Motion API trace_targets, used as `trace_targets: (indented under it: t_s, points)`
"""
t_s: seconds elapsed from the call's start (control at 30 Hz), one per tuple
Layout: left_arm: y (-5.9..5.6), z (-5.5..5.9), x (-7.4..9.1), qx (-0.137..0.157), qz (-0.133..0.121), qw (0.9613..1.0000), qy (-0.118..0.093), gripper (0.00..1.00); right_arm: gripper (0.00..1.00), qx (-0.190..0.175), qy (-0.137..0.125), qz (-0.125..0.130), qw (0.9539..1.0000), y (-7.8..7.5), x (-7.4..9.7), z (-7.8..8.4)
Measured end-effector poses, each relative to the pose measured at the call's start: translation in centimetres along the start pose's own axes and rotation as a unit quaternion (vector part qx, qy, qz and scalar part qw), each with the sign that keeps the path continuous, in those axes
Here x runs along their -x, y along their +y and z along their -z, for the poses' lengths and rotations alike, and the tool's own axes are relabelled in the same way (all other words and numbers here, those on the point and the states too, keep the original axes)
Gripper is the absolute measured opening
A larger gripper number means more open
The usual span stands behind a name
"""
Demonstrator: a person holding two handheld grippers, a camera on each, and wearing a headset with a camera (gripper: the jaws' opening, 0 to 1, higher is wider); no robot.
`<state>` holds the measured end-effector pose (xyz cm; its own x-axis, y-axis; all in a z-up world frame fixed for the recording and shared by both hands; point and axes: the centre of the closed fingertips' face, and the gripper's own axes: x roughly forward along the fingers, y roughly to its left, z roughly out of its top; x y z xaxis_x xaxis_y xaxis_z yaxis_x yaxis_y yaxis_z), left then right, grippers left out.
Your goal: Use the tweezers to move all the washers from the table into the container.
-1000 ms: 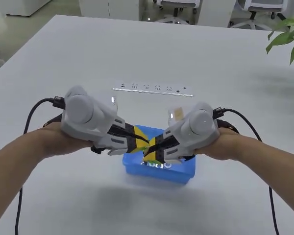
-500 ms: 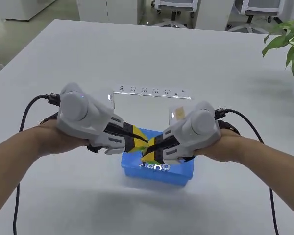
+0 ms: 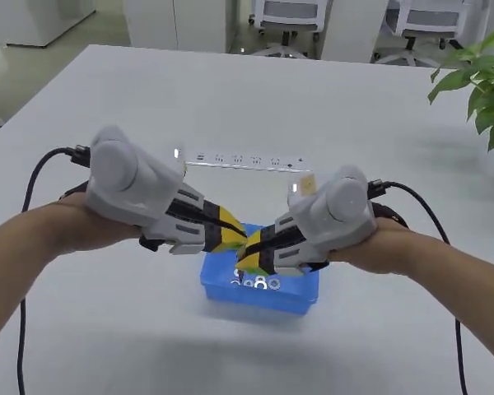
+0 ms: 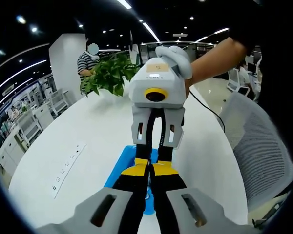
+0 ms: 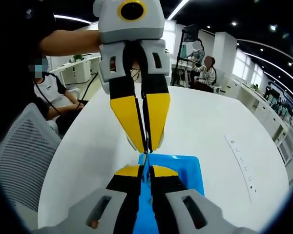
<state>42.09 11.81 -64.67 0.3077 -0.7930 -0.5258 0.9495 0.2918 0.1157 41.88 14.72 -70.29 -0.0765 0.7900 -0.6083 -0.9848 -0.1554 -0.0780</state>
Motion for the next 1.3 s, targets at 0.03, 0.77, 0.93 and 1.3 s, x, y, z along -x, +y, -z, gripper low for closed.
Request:
trace_targets:
  t_s: [0.03,0.77,0.93,1.3]
  points:
    - [-0.1,-0.1,0.1,-0.001,0.001,1.0000,0.000,0.06,0.08,-0.001,0.000,0.001,1.0000,0.1,0.1,-0.1]
    - [-3.5,0.3,1.5,0.008,0.025,0.9997,0.003,0.06,0.07,0.011,0.030,-0.004,0.9995,3.5,1.5,0.0]
    - [-4.7,2.1,1.0,0.012,0.034,0.9991,0.023,0.06,0.07,0.009,0.044,-0.010,0.9989,4.7,1.2,1.2]
    - [-7.5,6.2,-0.4,0.028,0.050,0.9961,0.067,0.06,0.07,0.007,0.080,-0.025,0.9965,7.7,0.0,3.7]
